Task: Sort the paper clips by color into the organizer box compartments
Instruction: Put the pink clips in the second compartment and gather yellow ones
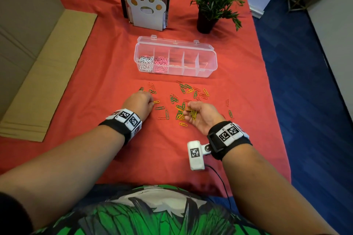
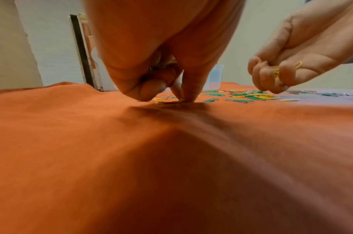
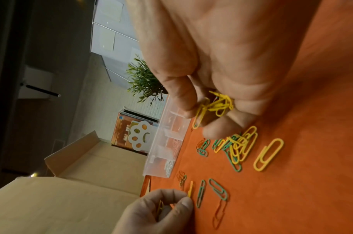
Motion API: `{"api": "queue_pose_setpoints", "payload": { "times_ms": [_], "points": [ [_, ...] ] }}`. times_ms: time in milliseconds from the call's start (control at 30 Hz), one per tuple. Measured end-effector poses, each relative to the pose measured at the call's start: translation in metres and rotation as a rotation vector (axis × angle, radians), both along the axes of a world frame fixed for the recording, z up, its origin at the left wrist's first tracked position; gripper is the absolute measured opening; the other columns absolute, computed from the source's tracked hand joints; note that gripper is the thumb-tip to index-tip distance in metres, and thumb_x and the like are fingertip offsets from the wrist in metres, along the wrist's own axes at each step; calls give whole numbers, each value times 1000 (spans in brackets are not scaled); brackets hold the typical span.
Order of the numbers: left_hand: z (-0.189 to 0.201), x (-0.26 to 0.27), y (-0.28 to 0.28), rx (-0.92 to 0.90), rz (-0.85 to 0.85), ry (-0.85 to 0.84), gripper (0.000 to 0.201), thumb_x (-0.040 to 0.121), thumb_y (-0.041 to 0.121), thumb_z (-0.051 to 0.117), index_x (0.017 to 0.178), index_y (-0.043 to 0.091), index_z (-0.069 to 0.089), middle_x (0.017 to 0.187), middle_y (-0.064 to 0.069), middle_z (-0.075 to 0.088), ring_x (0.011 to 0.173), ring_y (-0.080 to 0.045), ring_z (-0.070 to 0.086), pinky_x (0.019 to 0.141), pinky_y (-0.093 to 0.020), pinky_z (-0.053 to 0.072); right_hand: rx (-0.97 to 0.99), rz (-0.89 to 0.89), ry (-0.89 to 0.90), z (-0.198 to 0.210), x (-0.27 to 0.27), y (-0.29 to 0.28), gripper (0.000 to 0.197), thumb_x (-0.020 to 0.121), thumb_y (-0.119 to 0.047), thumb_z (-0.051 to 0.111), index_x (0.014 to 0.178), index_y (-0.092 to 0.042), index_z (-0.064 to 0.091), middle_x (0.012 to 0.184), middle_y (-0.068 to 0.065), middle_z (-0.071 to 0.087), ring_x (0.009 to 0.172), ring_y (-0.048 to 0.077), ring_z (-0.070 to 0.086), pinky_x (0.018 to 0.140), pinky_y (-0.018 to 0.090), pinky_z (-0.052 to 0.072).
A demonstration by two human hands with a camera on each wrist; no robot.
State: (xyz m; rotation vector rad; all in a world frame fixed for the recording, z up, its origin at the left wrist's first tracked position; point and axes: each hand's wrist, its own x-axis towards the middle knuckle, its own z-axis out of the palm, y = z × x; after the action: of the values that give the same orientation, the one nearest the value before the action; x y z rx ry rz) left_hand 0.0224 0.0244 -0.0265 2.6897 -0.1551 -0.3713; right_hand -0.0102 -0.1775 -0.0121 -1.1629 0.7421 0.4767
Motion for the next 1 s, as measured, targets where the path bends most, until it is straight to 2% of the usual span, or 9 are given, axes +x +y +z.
{"api": "queue_pose_setpoints", "payload": {
  "times_ms": [133,233,367,500,633,733,833,933,1000],
  "points": [
    [2,3,2,-29,8,26,19,89,17,48,95,6,63,102,-19,62,95,-35,58,83,-38,44,-463,284,-49,-4,1,0,23,87,-7,50,68,-19,46,62,-1,44,52,11,41,45,21,34],
    [9,6,1,-320,241,203,16,87,20,48,80,11,59,77,-10,58,71,-27,53,67,-32,43,-1002,639,-106,-11,-1,4,18,85,-27,58,73,-18,48,80,2,57,78,21,55,68,24,39],
    [26,1,0,-1151,609,643,8,68,15,38,62,16,43,56,0,37,50,-14,32,45,-18,29,-1266,865,-209,-26,-10,19,50,85,-38,57,117,-1,46,121,20,51,115,34,49,97,37,41],
    [33,-1,4,-1389,607,757,28,57,17,37,72,8,59,61,-6,59,49,-16,53,48,-20,46,-1239,872,-240,-24,-5,23,33,89,-12,49,119,1,45,125,22,46,115,37,51,96,38,42],
    [24,-3,-9,-1160,635,744,31,89,28,40,67,15,58,48,4,50,38,-8,45,40,-13,38,-1041,765,-224,-13,4,8,2,89,-14,53,87,-14,54,95,13,60,90,26,56,71,27,37],
    [9,-9,-25,-784,433,518,32,92,34,50,64,17,54,44,4,40,37,-9,34,36,-12,27,-851,546,-179,-10,6,-6,23,86,-9,54,69,-22,44,64,-3,47,60,15,45,53,23,34],
    [1,-17,-34,-500,109,270,12,85,28,62,81,18,68,69,-3,68,65,-16,62,68,-25,51,-518,338,-120,-9,3,-13,31,83,5,46,82,-25,52,61,-2,44,47,9,34,35,17,25],
    [0,-19,-41,-179,-175,98,33,87,25,57,120,27,60,108,-9,68,102,-26,61,86,-28,44,-368,237,-47,-5,-2,-13,27,86,2,41,78,-21,50,60,0,40,46,9,31,38,13,22],
    [-2,-15,-44,-61,-270,21,38,88,25,53,126,32,54,112,-9,62,107,-29,57,90,-32,44,-348,236,-17,-6,-6,-11,26,88,-2,44,70,-20,44,60,0,38,48,10,32,40,14,25]
  ]
}}
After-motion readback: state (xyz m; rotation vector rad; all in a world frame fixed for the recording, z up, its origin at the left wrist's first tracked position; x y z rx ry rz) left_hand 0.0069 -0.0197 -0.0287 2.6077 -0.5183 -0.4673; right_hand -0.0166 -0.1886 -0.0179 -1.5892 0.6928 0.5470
